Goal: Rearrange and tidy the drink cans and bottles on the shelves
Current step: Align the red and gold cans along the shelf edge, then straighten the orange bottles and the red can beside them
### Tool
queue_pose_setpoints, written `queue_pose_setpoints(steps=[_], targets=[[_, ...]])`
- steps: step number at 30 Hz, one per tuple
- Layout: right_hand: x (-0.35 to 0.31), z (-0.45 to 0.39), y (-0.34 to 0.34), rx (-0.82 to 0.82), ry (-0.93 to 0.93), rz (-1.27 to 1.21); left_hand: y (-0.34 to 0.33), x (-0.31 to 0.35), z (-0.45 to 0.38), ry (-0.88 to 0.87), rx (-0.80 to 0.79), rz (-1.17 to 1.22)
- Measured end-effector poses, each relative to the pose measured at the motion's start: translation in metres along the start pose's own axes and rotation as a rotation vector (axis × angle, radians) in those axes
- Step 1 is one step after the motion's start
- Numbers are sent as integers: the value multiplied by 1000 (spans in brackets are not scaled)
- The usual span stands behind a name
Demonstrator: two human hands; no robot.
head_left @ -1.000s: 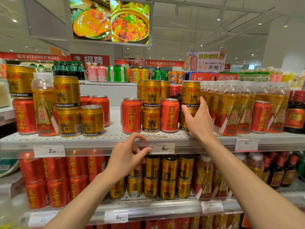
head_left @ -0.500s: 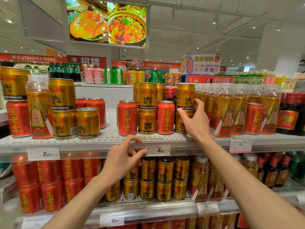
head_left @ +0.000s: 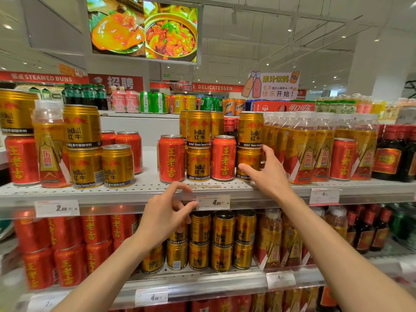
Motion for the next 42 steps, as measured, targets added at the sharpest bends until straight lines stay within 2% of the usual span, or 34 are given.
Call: queue_pose_setpoints(steps=[8,19,24,28,32,34,39,42], targets=[[-2,4,4,-35,19,47,0,-1,0,4,-4,3],[7,18,-6,28,55,130,0,1,1,-1,18,-15],[23,56,-13,117,161,229,-1,-5,7,-15,44,-77],[35,95,-24,88,251,329,-2,-4,21,-108,81,-207],[43,139,-29,83,240,246,-10,-10,45,-151,52,-301],[54,157,-34,8,173,255,-17,-14,56,-123,-45,-298],[91,174,-42,-474,-21,447,-44,-30,69,32,-438,-283],[109,170,-35,-590,-52,448,-61,-30,71,105,-542,-272]])
Point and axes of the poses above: each hand's wrist, its own z-axis away from the middle knuckle, its own y-axis out of the back of the hand, x = y × z, the point moved 3 cm from there along -z, towards the middle knuckle, and after that the axes turned 4 degrees about z, right-handed, at the moved point
